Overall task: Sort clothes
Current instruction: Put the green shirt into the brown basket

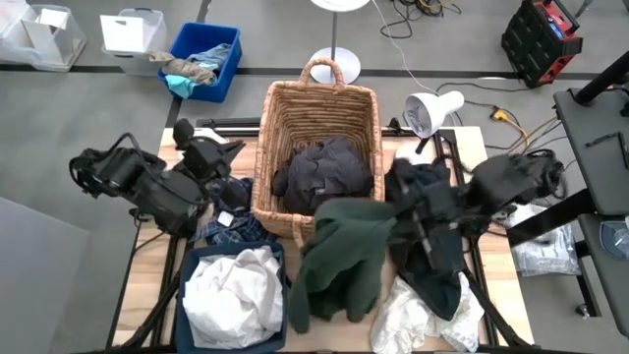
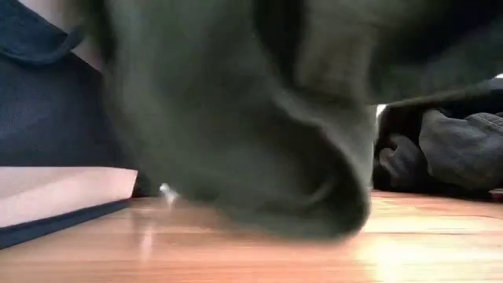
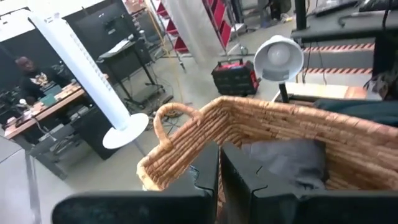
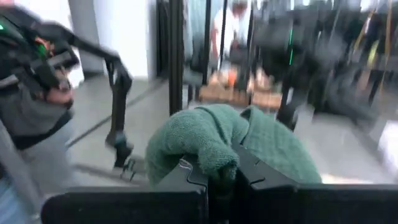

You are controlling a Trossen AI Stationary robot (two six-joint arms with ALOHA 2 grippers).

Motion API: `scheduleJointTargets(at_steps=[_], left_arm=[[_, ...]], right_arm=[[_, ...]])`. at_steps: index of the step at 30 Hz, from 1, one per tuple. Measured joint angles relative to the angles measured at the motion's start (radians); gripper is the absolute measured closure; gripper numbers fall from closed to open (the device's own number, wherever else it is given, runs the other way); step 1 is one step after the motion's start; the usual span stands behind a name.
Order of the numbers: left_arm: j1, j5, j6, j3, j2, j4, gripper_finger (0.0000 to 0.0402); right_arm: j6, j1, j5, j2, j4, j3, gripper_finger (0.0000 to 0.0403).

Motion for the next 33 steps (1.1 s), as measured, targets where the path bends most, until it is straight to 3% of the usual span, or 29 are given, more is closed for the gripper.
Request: scheduleJointTargets(at_steps=[9,21,33], left_arm=[[-0.001,0.008,0.106,0.16,0.002,0.025,0.0402],[-0.001,0.027,0.255,0.245,0.009,0.023,0.0402],[0.0,0.022,0.404,0.252,0.011,0.023,0.0402]], right_arm=[[-0.341,-0.022,0.001,0.142,0.197,0.314,0.039],[-0.651,-0.218,0.012,0.193,0.776,0.289,0.039],[-0.64,-0.542,0.011,0.303,1.128,0.289,0.039]])
